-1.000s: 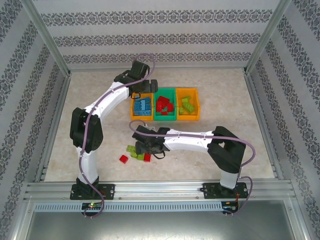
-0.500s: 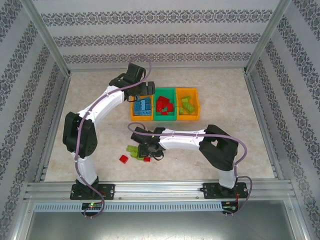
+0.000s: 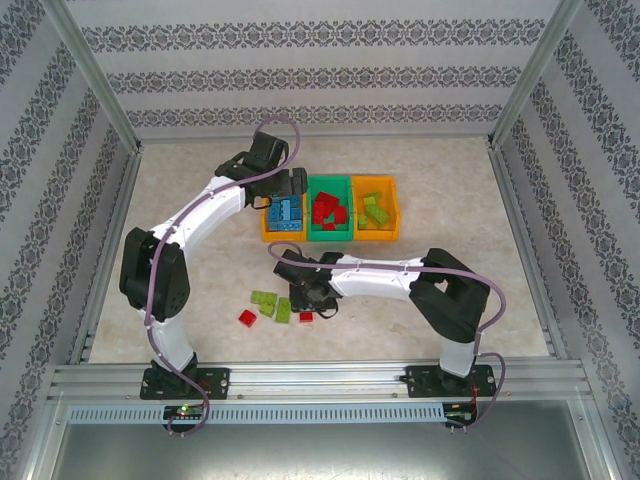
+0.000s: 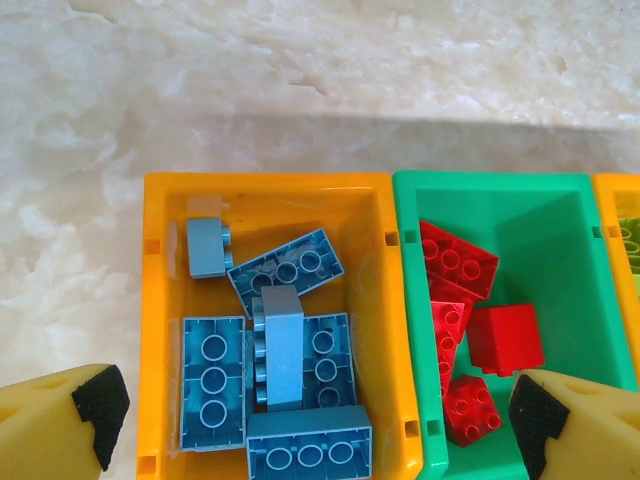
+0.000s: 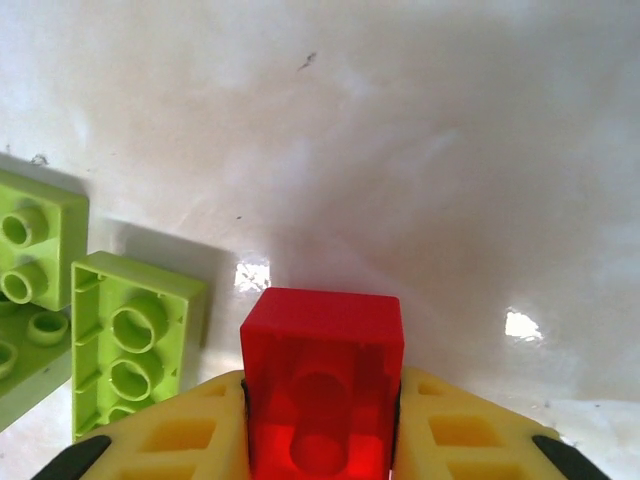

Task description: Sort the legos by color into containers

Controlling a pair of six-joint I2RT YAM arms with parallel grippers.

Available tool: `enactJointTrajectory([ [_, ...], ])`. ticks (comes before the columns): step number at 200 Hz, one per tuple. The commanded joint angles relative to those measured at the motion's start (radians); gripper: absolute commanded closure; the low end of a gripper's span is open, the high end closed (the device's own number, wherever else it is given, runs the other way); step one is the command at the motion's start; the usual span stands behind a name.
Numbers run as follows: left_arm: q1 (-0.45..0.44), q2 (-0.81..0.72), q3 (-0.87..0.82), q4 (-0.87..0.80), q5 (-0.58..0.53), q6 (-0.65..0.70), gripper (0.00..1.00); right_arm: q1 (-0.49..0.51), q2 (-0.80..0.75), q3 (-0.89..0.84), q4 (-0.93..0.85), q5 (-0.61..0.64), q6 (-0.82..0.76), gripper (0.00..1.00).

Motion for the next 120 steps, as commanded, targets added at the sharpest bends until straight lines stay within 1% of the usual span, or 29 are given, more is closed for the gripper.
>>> enactJointTrajectory([
  [1, 0.013, -0.037, -0.018, 0.021, -0.017, 0.011, 0.01, -0.021, -0.016, -0.025, -0.052, 0.043, -0.035, 0.71],
  [41, 0.013, -0.08, -0.08, 0.003, -0.034, 0.032, 0.01, -0.083, -0.096, -0.016, -0.051, 0.094, -0.108, 0.72],
  [72, 0.013, -0.153, -0.204, 0.008, -0.032, 0.039, 0.01, -0.196, -0.145, 0.029, -0.031, 0.114, -0.199, 0.72],
  [96, 0.013, -0.224, -0.312, 0.009, -0.04, 0.024, 0.01, -0.296, -0.124, 0.116, -0.022, 0.115, -0.3, 0.72],
  [120, 0.013, -0.297, -0.416, 0.003, -0.03, -0.001, 0.01, -0.389, -0.054, 0.238, -0.025, 0.118, -0.382, 0.7],
])
